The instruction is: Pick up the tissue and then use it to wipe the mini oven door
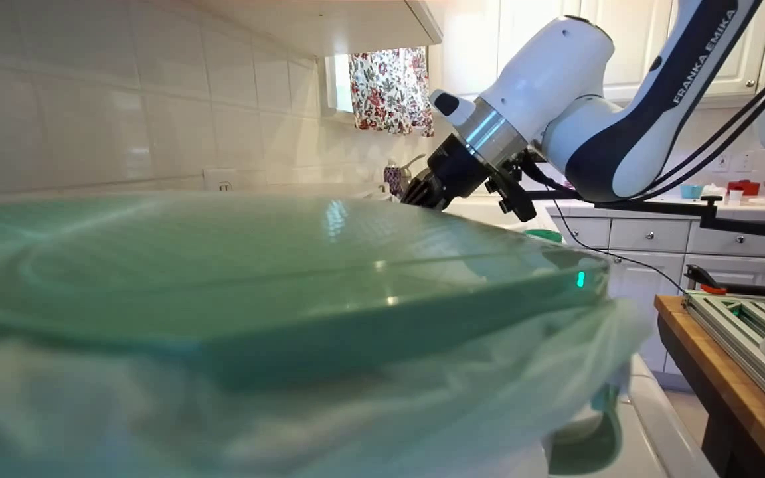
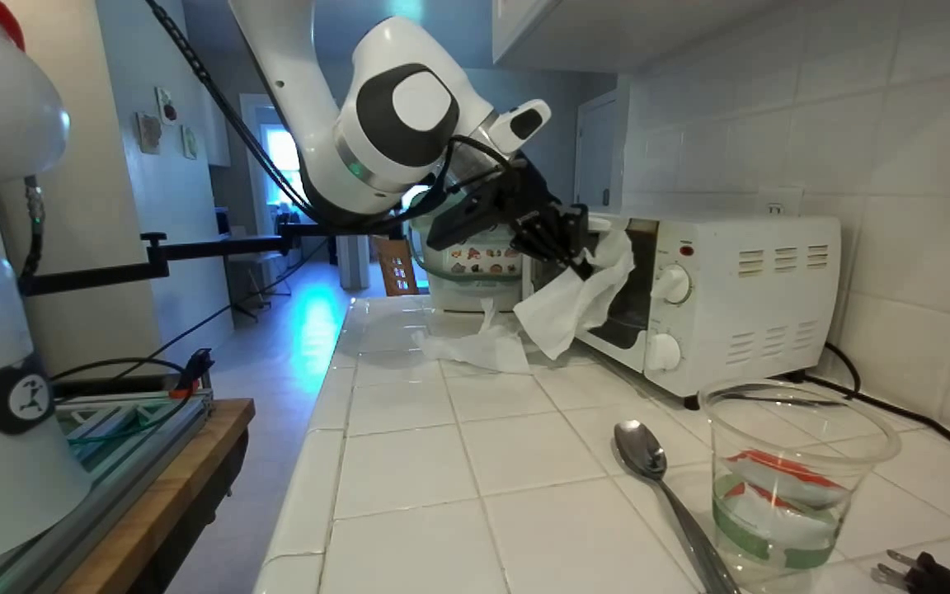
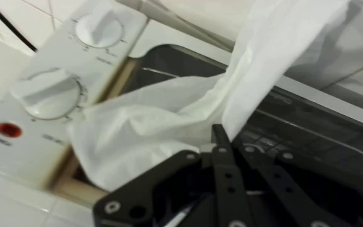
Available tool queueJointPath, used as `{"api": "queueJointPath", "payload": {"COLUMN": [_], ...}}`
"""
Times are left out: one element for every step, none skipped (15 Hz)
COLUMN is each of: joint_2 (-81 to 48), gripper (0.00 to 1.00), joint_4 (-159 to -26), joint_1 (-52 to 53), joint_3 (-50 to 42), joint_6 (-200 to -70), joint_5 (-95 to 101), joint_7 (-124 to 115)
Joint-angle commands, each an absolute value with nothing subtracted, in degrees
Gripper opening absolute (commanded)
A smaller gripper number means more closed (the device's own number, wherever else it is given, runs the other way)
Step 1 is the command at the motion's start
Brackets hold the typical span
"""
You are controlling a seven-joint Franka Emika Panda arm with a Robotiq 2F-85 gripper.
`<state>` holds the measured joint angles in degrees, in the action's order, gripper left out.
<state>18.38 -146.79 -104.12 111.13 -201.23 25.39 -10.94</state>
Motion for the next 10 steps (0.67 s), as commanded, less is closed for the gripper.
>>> {"api": "queueJointPath", "payload": {"joint_2": [17.3,17.4,18.1,18.4,18.3,18.4,18.8,19.0,19.7,19.7], "gripper": [0.00,0.00,0.00,0.00,0.00,0.00,0.00,0.00,0.00,0.00], "joint_4": [-148.9,-148.9,-148.9,-148.8,-148.7,-148.7,-148.6,-148.6,-148.5,-148.5], "joint_1": [-104.2,-104.2,-103.9,-103.5,-103.2,-102.8,-102.2,-101.6,-100.8,-100.0], "joint_3": [107.5,106.6,105.4,104.5,103.6,103.0,102.2,101.5,100.7,100.0], "joint_6": [-205.3,-205.2,-205.7,-206.2,-206.4,-206.9,-207.5,-207.9,-208.6,-209.1], "joint_5": [25.2,25.1,24.9,24.6,24.6,24.5,24.2,24.0,23.5,23.3], "joint_7": [-10.2,-10.3,-10.2,-10.3,-10.3,-10.4,-10.4,-10.5,-10.6,-10.7]}}
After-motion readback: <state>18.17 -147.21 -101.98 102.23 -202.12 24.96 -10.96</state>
